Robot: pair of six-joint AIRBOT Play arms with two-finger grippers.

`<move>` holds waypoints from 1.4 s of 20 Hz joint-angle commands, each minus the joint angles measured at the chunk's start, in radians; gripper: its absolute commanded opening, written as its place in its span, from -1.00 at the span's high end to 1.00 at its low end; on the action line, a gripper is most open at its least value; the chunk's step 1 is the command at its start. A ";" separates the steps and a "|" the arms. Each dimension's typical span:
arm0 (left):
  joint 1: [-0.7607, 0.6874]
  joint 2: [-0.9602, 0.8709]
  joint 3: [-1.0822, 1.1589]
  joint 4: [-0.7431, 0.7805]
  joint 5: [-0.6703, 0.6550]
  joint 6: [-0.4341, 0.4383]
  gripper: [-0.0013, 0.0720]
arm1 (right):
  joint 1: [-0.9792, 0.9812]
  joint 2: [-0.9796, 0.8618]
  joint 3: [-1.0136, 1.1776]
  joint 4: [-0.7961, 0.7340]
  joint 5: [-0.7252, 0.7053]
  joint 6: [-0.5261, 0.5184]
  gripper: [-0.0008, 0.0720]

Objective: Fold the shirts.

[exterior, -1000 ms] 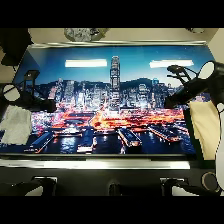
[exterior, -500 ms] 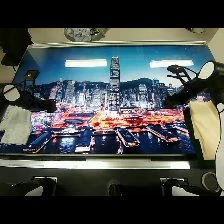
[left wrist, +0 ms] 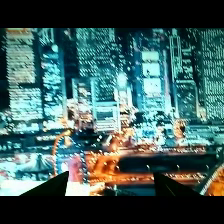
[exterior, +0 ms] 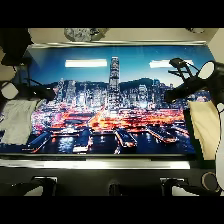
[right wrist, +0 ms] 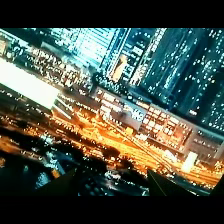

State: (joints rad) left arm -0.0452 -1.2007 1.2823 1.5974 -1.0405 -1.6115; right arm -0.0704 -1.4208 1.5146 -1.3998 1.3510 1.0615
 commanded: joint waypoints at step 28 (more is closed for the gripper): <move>0.705 -0.465 0.065 -0.599 0.039 0.073 0.90 | 0.001 -0.001 0.000 0.067 0.166 -0.030 -0.40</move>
State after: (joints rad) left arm 0.6537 -1.6897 1.3430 1.0550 -0.9569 -1.6497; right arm -0.0704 -1.4220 1.5146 -1.3346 1.4715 1.0321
